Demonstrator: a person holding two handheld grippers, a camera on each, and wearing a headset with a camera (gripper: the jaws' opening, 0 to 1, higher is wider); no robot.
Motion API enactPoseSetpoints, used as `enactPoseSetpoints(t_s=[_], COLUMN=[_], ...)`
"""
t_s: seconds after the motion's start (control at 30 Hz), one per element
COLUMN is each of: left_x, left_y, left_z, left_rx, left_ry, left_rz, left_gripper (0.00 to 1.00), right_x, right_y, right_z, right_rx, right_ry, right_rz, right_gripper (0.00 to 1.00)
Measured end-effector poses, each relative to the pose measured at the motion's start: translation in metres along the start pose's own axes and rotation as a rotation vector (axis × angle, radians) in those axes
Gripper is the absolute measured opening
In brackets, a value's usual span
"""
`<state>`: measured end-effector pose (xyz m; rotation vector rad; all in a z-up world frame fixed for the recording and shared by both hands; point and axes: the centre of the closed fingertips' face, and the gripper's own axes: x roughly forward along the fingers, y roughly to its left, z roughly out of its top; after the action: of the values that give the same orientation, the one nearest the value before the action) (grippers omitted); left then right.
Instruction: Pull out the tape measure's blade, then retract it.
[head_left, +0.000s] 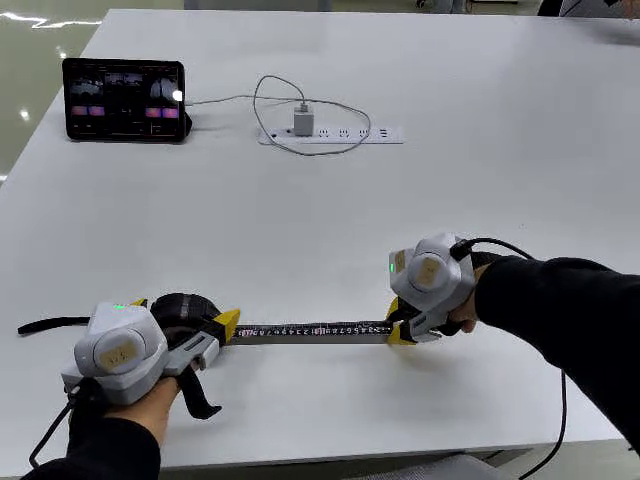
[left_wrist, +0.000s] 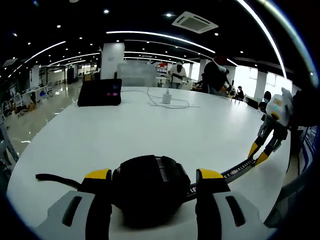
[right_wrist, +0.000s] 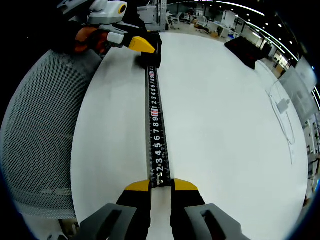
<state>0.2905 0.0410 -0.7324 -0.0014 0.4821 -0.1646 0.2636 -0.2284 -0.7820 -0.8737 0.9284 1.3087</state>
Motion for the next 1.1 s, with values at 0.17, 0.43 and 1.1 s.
enactPoseSetpoints(t_s=[0.17, 0.43, 1.1], left_x=[0.0038, 0.0043, 0.0041], left_y=[-0.0034, -0.0039, -0.002], left_z=[-0.0017, -0.004, -0.0053], left_rx=[-0.006, 0.008, 0.036], left_ry=[0.0, 0.024, 0.037], left_rz=[-0.016, -0.02, -0.025], left_gripper=[0.62, 0.59, 0.57], right_x=[0.0001, 0.0006, 0.0026], right_y=[-0.0006, -0.0014, -0.0016], right_z=[0.0003, 0.0002, 0.006], right_rx=[0.038, 0.045, 0.032], right_ry=[-0.007, 0.003, 0.014], right_rz=[0.003, 0.003, 0.008], right_gripper=[0.1, 0.1, 0.1])
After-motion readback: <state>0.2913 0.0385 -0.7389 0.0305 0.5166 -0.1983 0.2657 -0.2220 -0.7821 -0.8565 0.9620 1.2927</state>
